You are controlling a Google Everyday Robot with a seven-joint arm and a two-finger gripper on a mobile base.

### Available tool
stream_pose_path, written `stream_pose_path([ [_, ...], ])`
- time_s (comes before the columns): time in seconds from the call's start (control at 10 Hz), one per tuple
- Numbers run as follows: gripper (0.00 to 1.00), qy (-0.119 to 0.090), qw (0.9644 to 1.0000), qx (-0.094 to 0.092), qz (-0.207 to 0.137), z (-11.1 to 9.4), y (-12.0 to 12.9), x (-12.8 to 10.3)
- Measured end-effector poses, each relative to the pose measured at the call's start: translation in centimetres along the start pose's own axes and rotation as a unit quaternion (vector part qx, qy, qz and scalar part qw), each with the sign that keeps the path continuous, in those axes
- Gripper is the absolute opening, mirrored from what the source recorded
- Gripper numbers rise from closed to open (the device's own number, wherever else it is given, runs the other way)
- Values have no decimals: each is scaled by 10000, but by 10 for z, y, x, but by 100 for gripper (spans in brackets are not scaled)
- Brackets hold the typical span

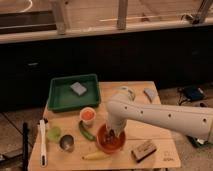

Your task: Place grapes in red bowl

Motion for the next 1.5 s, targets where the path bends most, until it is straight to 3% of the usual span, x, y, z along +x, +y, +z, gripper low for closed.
stream_pose_path([
  [0.2,1,-41,10000,-40,-20,12,5,-3],
  [0.5,4,-107,9999,-41,-29,14,6,-5],
  [1.2,75,-182,9998,-97,-6,15,10,-5],
  [1.5,80,-184,9998,-80,-24,15,8,-5],
])
